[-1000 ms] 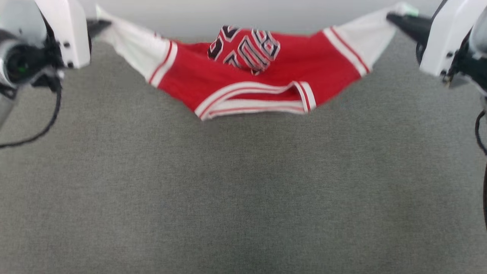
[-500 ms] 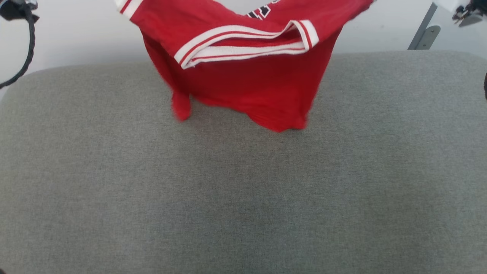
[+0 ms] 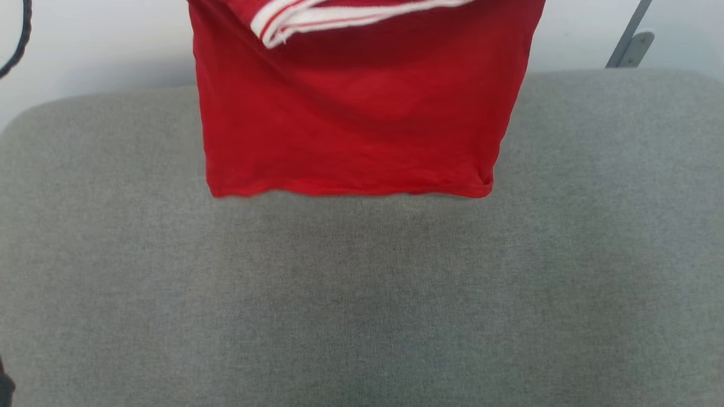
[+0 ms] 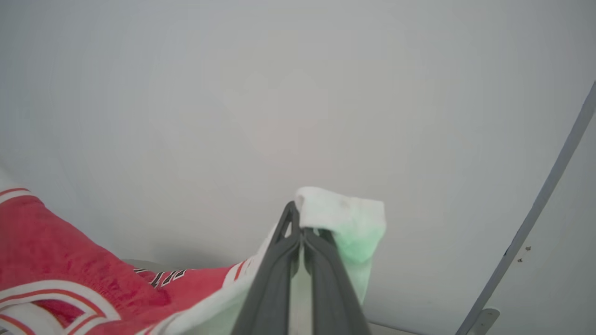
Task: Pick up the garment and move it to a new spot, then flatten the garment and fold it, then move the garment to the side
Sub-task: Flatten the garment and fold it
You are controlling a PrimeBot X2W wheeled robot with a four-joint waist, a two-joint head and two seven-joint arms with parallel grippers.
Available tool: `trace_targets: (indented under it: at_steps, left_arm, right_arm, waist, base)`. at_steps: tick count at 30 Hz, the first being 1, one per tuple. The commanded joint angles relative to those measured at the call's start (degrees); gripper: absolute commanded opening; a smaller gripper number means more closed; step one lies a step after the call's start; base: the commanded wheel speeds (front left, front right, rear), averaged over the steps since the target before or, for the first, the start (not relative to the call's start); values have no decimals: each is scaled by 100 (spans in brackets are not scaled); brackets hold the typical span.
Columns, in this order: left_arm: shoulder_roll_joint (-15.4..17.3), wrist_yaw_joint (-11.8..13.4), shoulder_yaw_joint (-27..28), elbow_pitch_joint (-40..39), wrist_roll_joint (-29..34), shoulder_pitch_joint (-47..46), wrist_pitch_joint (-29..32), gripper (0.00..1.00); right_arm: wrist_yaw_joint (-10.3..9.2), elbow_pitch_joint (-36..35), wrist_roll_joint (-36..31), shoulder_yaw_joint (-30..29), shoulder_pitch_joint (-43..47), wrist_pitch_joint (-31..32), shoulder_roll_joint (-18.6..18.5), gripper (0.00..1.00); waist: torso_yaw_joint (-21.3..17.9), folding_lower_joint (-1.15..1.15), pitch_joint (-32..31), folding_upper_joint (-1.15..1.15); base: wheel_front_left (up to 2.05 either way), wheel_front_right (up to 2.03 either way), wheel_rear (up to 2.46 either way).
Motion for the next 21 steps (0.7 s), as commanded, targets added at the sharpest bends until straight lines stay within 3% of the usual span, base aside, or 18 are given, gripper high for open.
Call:
trace_targets:
  at_steps: [1,5,10,13,17,21]
  left_arm:
    - [-86,-81,36,92,130,-182,-197,0]
    - [-191,-158,38,294,281,-398,-506,0]
    - [-426,-286,46,675,631,-912,-1133,0]
    - [-541,-353,99,930,911,-1244,-1784,0]
    - [-754,-577,316,1235,1170,-1599,-3288,0]
    - [-850,-779,266,1534,1192,-1385,-3728,0]
  right_arm:
    - [0,207,-196,63,-234,-200,44,0]
    - [0,542,-521,146,-574,-570,140,0]
    - [-1,1226,-1280,161,-1293,-1534,312,0]
    - [-1,1624,-1946,7,-1735,-2535,404,0]
    - [-1,2187,-3204,-312,-2299,-4025,525,0]
    - [-1,2642,-3934,-451,-2324,-4367,705,0]
  waist:
    - [0,0,266,-1]
    - [0,0,611,-1]
    - [27,0,1237,-1]
    - [43,0,1542,-1]
    - [115,0,1880,-1]
    - [198,0,1963,-1]
  base:
    - [0,0,0]
    - [0,0,0]
    - [0,0,0]
    - [0,0,0]
    - [0,0,0]
    - [0,0,0]
